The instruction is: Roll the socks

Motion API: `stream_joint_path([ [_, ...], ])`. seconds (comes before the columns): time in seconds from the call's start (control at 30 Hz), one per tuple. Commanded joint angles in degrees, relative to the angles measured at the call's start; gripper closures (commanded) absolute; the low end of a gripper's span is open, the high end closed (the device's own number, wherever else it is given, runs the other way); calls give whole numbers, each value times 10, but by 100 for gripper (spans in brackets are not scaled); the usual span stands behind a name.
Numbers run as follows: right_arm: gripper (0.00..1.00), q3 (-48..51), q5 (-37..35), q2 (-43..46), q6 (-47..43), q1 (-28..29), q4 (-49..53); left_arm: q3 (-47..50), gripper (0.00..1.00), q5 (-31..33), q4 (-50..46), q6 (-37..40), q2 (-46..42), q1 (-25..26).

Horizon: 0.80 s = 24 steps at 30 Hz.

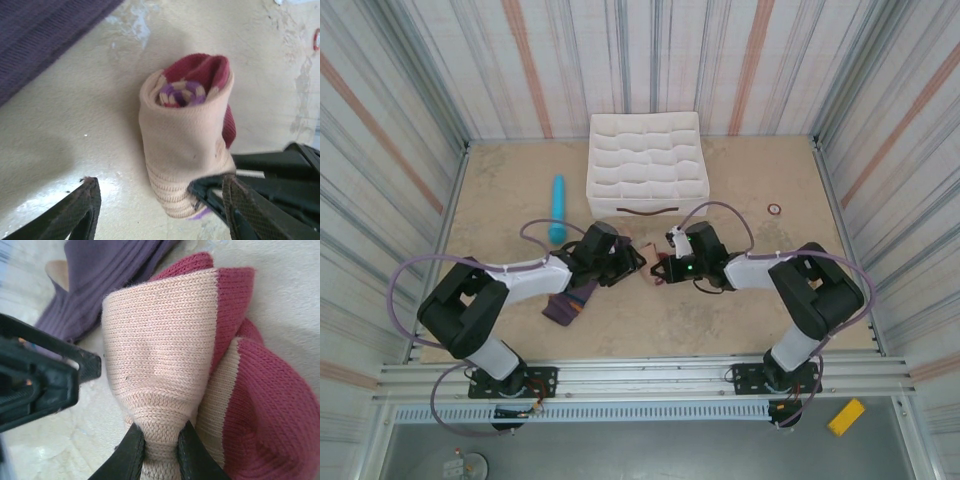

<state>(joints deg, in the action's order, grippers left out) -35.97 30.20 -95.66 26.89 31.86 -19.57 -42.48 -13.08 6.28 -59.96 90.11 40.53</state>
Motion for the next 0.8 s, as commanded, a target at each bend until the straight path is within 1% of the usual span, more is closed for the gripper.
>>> stream_joint_path([
  [0.0, 97, 35, 88, -50, 64, -39, 6, 14, 33, -35, 53, 24, 9, -5],
  [0.13, 96, 45, 169, -97, 113, -86, -56, 16, 33, -46, 98, 24, 38, -5],
  [0.2, 96, 58, 189, -108, 141, -102, -98, 9, 33, -44, 104, 31, 49, -5],
  [0.23, 96, 62, 191, -109, 146, -108, -103, 2, 33, -42, 103, 37, 55, -5],
  [0.33, 96, 58, 176, -101, 137, -114, -63, -18, 33, -45, 105, 44, 79, -5],
  [0.4, 96, 55, 182, -103, 139, -118, -51, -29, 35, -51, 119, 43, 99, -3],
  [0.57, 96, 54, 211, -136, 164, -134, -74, -43, 38, -61, 168, 27, 147, 0],
  [0.7, 97, 62, 227, -158, 192, -143, -116, -50, 43, -60, 181, 19, 166, 9],
  [0.77, 97, 65, 234, -166, 208, -152, -136, -52, 48, -59, 182, 18, 173, 14],
])
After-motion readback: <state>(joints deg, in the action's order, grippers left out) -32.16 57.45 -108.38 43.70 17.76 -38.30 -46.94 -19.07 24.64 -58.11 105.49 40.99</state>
